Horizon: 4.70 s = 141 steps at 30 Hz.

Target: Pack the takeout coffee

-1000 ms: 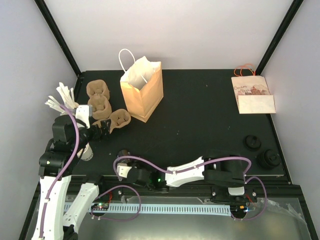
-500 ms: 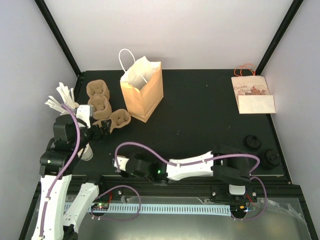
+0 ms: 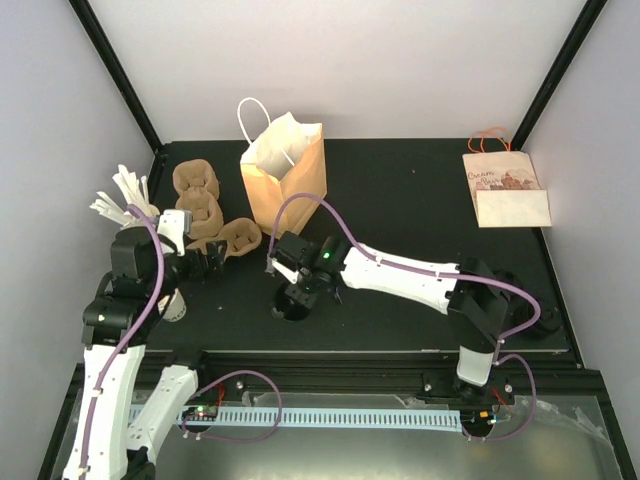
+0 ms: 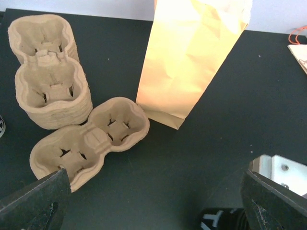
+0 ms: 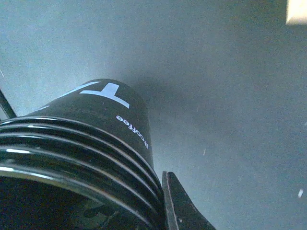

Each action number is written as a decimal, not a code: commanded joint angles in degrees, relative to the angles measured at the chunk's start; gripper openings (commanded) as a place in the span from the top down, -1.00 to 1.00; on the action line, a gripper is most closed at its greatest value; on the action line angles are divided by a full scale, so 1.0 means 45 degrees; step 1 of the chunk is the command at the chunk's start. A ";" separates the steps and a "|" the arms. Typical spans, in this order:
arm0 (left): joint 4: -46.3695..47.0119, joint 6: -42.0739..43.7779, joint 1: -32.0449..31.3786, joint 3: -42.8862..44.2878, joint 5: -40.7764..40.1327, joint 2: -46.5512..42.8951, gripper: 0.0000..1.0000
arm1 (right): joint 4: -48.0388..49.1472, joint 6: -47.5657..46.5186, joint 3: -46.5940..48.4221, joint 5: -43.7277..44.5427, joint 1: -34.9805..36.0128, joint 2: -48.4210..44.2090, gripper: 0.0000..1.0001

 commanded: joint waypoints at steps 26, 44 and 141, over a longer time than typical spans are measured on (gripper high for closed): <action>0.0403 -0.1690 0.0061 -0.0899 -0.1984 0.1290 -0.98 | -0.3624 0.1185 0.8289 0.1001 -0.1791 0.5779 0.97; 0.1001 -0.2411 0.0350 -0.1398 -0.2771 0.1961 -0.86 | -0.3514 0.1269 1.0282 0.1153 -0.2070 0.6034 0.33; -0.2211 -0.5780 0.4012 0.1631 -0.1437 0.2623 0.97 | 0.8354 -0.0452 -0.4869 -0.3919 -0.1977 -0.6744 -0.15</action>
